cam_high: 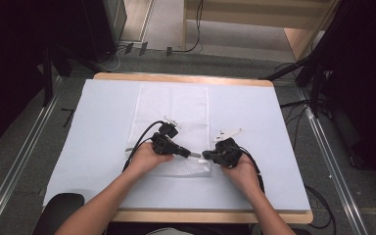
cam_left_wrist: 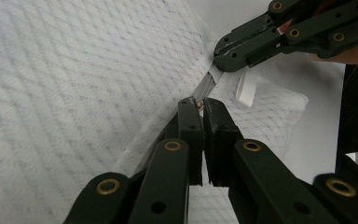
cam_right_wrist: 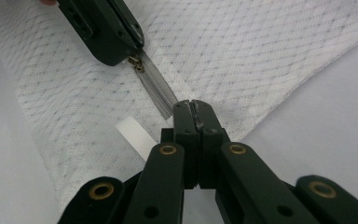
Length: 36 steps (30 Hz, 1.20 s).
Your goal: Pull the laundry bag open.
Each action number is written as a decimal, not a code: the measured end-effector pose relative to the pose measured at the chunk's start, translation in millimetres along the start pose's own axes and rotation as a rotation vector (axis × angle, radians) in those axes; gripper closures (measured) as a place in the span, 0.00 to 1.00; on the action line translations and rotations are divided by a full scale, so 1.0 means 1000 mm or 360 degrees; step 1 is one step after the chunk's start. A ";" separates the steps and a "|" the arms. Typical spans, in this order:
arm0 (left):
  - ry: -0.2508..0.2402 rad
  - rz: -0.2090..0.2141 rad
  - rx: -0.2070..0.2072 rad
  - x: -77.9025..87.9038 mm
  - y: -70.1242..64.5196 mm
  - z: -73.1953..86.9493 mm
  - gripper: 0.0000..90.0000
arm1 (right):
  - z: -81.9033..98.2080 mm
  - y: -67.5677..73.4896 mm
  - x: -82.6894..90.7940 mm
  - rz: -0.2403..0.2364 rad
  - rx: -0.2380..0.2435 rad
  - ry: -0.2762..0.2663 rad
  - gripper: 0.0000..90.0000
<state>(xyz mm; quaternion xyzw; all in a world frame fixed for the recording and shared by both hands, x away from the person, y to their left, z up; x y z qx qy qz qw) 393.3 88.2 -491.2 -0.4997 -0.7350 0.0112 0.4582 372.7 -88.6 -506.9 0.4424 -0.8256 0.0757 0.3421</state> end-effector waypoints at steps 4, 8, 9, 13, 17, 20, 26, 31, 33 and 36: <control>0.0002 0.0006 0.0016 0.004 0.001 0.000 0.98 | 0.000 0.000 0.000 -0.0009 -0.0002 0.0002 1.00; 0.0014 -0.0012 0.0012 0.006 0.003 0.002 0.98 | 0.000 -0.001 0.000 -0.0014 -0.0003 -0.0005 1.00; 0.0017 -0.0006 0.0020 0.007 0.004 0.002 0.98 | 0.000 -0.001 0.000 -0.0015 -0.0003 -0.0005 1.00; 0.0008 -0.0011 0.0030 0.011 0.006 0.004 0.98 | 0.000 -0.002 0.000 -0.0029 -0.0009 -0.0004 1.00; 0.0005 -0.0010 0.0046 0.017 0.009 0.006 0.98 | 0.000 -0.003 0.000 -0.0041 -0.0013 -0.0001 1.00; -0.0008 -0.0019 0.0048 0.020 0.010 0.007 0.98 | -0.001 -0.003 0.000 -0.0046 -0.0016 0.0008 1.00; -0.0021 -0.0024 0.0069 0.028 0.014 0.010 0.98 | -0.001 -0.004 0.000 -0.0063 -0.0022 0.0022 1.00; -0.0024 -0.0032 0.0078 0.032 0.016 0.012 0.98 | -0.001 -0.005 0.000 -0.0071 -0.0014 0.0019 1.00; -0.0021 -0.0038 0.0081 0.034 0.018 0.014 0.98 | -0.001 -0.005 0.000 -0.0074 -0.0016 0.0019 1.00; -0.0038 -0.0042 0.0102 0.037 0.020 0.015 0.98 | -0.001 -0.005 0.000 -0.0072 -0.0018 0.0019 1.00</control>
Point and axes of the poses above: each handheld gripper's, and its own axes: x roughly backward along the jaws, z roughly out of its underside, y roughly to its left, the point moved 5 cm from there along -x, roughly forward along the jaws, and after that the axes turned 7 degrees about -y, right-handed, at the moved point
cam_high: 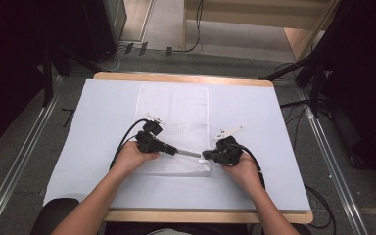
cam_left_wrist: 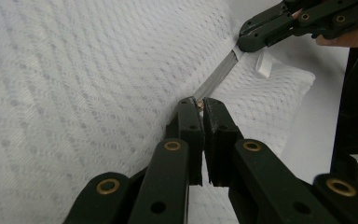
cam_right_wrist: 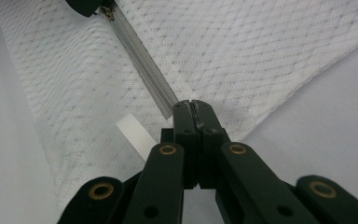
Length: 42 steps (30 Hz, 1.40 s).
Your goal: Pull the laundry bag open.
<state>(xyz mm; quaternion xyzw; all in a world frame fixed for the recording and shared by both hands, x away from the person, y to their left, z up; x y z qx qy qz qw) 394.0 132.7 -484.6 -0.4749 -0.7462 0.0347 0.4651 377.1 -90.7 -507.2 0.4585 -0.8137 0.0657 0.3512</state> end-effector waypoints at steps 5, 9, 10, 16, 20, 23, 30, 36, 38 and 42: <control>-0.0012 -0.0009 0.0010 0.007 0.003 0.002 0.98 | 0.000 0.000 0.000 -0.0003 -0.0001 -0.0001 1.00; -0.0002 -0.0022 0.0014 0.009 0.007 0.004 0.98 | 0.000 -0.001 0.000 -0.0018 0.0006 -0.0002 1.00; 0.0000 -0.0024 0.0015 0.010 0.008 0.005 0.98 | 0.000 -0.001 0.000 -0.0021 0.0006 -0.0001 1.00; -0.0008 -0.0031 0.0025 0.015 0.010 0.008 0.98 | 0.000 -0.001 0.000 -0.0030 0.0016 0.0007 1.00; -0.0019 -0.0040 0.0042 0.021 0.013 0.011 0.98 | -0.001 -0.002 0.000 -0.0027 0.0028 0.0011 1.00; -0.0022 -0.0040 0.0052 0.026 0.015 0.012 0.98 | -0.001 -0.002 0.000 -0.0032 0.0025 0.0016 1.00; -0.0014 -0.0045 0.0056 0.031 0.015 0.014 0.98 | -0.001 -0.002 -0.001 -0.0039 0.0021 0.0019 1.00; -0.0009 -0.0049 0.0059 0.037 0.016 0.016 0.98 | -0.001 -0.002 0.000 -0.0041 0.0026 0.0023 1.00; -0.0015 -0.0045 0.0071 0.039 0.016 0.015 0.98 | -0.001 -0.002 0.000 -0.0041 0.0027 0.0023 1.00; -0.0016 -0.0064 0.0069 0.047 0.018 0.015 0.98 | -0.001 -0.002 0.000 -0.0041 0.0017 0.0021 1.00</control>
Point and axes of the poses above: each handheld gripper's, and its own axes: x roughly backward along the jaws, z roughly out of its underside, y roughly to its left, the point moved 5 cm from there along -x, roughly forward along the jaws, and after that the axes turned 7 degrees about -y, right-handed, at the moved point
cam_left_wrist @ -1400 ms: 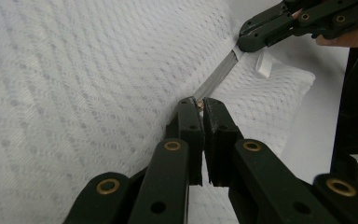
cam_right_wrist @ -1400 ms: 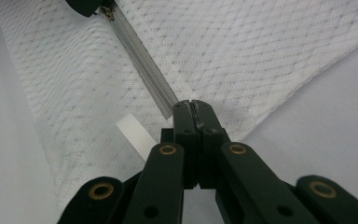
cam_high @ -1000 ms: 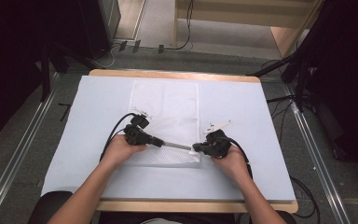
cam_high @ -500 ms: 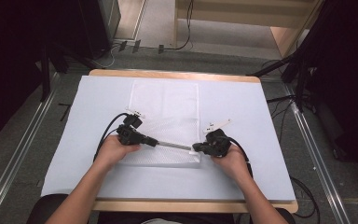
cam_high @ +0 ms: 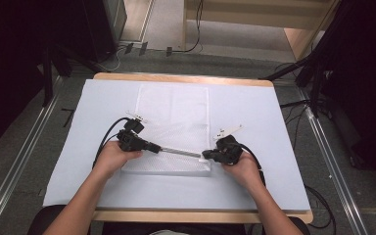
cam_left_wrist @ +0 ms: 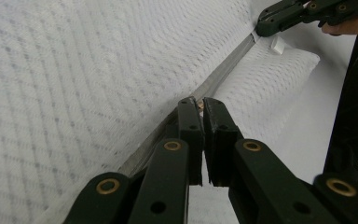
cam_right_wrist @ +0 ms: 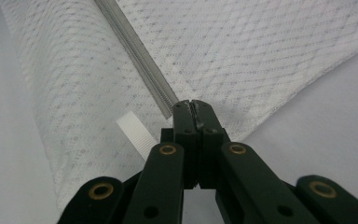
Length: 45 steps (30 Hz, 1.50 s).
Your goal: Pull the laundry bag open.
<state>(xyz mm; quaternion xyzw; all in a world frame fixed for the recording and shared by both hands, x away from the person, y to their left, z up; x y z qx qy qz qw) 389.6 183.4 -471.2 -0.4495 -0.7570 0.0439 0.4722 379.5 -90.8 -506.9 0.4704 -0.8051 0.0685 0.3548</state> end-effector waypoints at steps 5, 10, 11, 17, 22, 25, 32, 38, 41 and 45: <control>-0.0021 0.0005 0.0009 0.007 0.002 -0.001 0.98 | 0.000 0.000 0.000 -0.0001 0.0000 0.0002 1.00; -0.0007 0.0005 0.0008 0.007 0.003 0.000 0.98 | 0.000 0.000 0.000 -0.0002 0.0010 0.0002 1.00; -0.0009 0.0004 0.0010 0.007 0.003 0.000 0.98 | 0.000 0.000 0.000 -0.0001 0.0011 0.0002 1.00; -0.0011 0.0013 0.0025 0.009 0.004 0.000 0.98 | 0.000 0.000 0.000 -0.0001 0.0009 0.0003 1.00; -0.0003 0.0007 0.0024 0.009 0.005 0.000 0.98 | 0.000 0.000 0.000 -0.0003 0.0007 0.0003 1.00; 0.0012 -0.0006 0.0011 0.010 0.004 0.002 0.98 | 0.000 0.000 0.000 -0.0002 0.0008 0.0003 1.00; -0.0011 -0.0023 0.0029 0.025 0.012 0.009 0.98 | 0.000 -0.001 0.000 -0.0005 -0.0003 -0.0002 1.00; -0.0026 -0.0037 0.0051 0.034 0.017 0.015 0.98 | 0.000 0.000 0.000 -0.0005 0.0003 -0.0002 1.00; -0.0027 -0.0036 0.0042 0.038 0.019 0.017 0.98 | 0.000 0.000 0.000 -0.0007 0.0001 -0.0002 1.00; -0.0015 -0.0033 0.0041 0.038 0.019 0.018 0.98 | 0.000 0.000 -0.001 -0.0007 0.0008 -0.0002 1.00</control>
Point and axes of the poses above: each handheld gripper's, and its own axes: x roughly backward along the jaws, z roughly out of its underside, y roughly to its left, the point moved 5 cm from there along -x, roughly forward along the jaws, and after that the axes turned 7 degrees about -y, right-handed, at the moved point
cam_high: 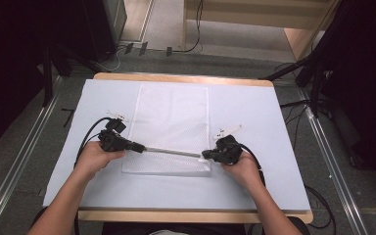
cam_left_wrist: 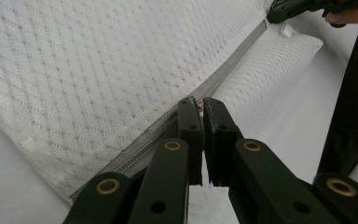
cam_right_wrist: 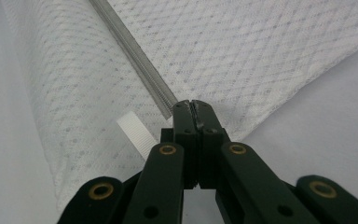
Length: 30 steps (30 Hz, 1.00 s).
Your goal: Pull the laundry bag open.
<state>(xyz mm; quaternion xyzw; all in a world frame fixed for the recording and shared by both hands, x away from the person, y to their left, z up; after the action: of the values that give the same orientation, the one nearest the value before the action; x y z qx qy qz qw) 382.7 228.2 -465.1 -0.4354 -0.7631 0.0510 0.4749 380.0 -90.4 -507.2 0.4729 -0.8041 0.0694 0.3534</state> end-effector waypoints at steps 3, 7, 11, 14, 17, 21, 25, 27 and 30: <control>-0.0001 -0.0013 -0.0001 0.000 0.000 0.000 0.98 | 0.000 0.000 0.000 0.0000 0.0004 0.0000 1.00; 0.0010 -0.0026 0.0017 0.002 0.003 0.002 0.98 | 0.000 0.000 0.000 -0.0002 0.0002 -0.0001 1.00; 0.0005 -0.0041 0.0026 0.008 0.006 0.008 0.98 | 0.000 0.000 0.000 0.0000 0.0002 0.0001 1.00; -0.0015 -0.0052 0.0040 0.016 0.011 0.011 0.98 | 0.000 0.000 0.000 -0.0004 -0.0012 0.0001 1.00; -0.0029 -0.0065 0.0048 0.022 0.014 0.014 0.98 | 0.000 0.000 0.000 -0.0003 -0.0008 0.0002 1.00; -0.0040 -0.0088 0.0073 0.030 0.021 0.019 0.98 | 0.000 0.000 0.000 -0.0004 -0.0012 0.0001 1.00; -0.0054 -0.0105 0.0104 0.037 0.027 0.026 0.98 | 0.000 0.000 0.000 -0.0007 -0.0012 -0.0001 1.00; -0.0053 -0.0112 0.0121 0.042 0.031 0.030 0.98 | 0.000 0.000 0.000 -0.0007 -0.0011 -0.0001 1.00; -0.0062 -0.0121 0.0145 0.046 0.035 0.034 0.98 | 0.000 0.000 0.000 -0.0009 -0.0010 -0.0001 1.00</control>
<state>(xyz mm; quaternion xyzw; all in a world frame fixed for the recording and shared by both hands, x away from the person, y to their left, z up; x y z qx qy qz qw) 370.4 293.7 -469.2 -0.3829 -0.7851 0.0761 0.4808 380.4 -90.6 -507.4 0.4740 -0.8032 0.0657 0.3548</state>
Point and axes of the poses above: each handheld gripper's, and its own axes: x roughly backward along the jaws, z roughly out of its underside, y roughly to its left, the point moved 5 cm from there along -x, roughly forward along the jaws, and after that the axes turned 7 degrees about -y, right-handed, at the moved point
